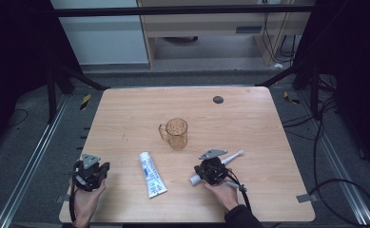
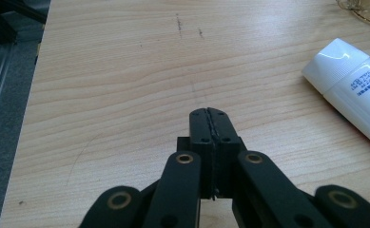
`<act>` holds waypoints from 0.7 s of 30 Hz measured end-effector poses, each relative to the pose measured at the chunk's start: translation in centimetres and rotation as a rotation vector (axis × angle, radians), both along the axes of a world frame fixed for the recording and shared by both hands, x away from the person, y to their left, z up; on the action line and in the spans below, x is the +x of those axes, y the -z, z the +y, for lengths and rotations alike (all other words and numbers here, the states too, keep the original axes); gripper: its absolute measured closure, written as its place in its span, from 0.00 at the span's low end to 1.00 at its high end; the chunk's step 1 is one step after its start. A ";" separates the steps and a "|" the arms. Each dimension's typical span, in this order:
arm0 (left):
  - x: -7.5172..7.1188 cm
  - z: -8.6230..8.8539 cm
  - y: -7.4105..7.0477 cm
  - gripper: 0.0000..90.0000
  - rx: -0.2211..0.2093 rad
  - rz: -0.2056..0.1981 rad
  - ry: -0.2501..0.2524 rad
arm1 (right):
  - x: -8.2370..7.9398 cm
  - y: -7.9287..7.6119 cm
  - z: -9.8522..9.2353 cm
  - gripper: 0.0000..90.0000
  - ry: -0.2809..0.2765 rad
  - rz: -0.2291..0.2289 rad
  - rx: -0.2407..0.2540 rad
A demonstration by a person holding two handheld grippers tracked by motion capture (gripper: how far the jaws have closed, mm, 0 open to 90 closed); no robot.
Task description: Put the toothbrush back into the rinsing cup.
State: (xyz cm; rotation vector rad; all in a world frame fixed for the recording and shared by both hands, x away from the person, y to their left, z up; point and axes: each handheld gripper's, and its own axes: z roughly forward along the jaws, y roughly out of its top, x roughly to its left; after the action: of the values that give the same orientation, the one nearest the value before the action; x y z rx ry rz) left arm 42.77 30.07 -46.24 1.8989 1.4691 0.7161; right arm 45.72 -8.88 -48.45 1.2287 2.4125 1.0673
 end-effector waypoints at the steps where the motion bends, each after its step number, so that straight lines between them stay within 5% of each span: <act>1: 0.0 0.0 0.0 0.99 0.000 0.000 0.000 | 0.0 0.0 0.0 0.99 0.000 0.000 0.000; 21: 0.0 0.0 0.0 0.99 -0.002 0.001 0.002 | -1.2 0.1 -1.3 0.98 -0.014 0.018 -0.015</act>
State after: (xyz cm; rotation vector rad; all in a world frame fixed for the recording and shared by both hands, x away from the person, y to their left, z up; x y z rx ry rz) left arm 42.74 30.07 -46.21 1.8992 1.4683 0.7120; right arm 44.53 -10.21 -48.53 1.2238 2.4410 1.0452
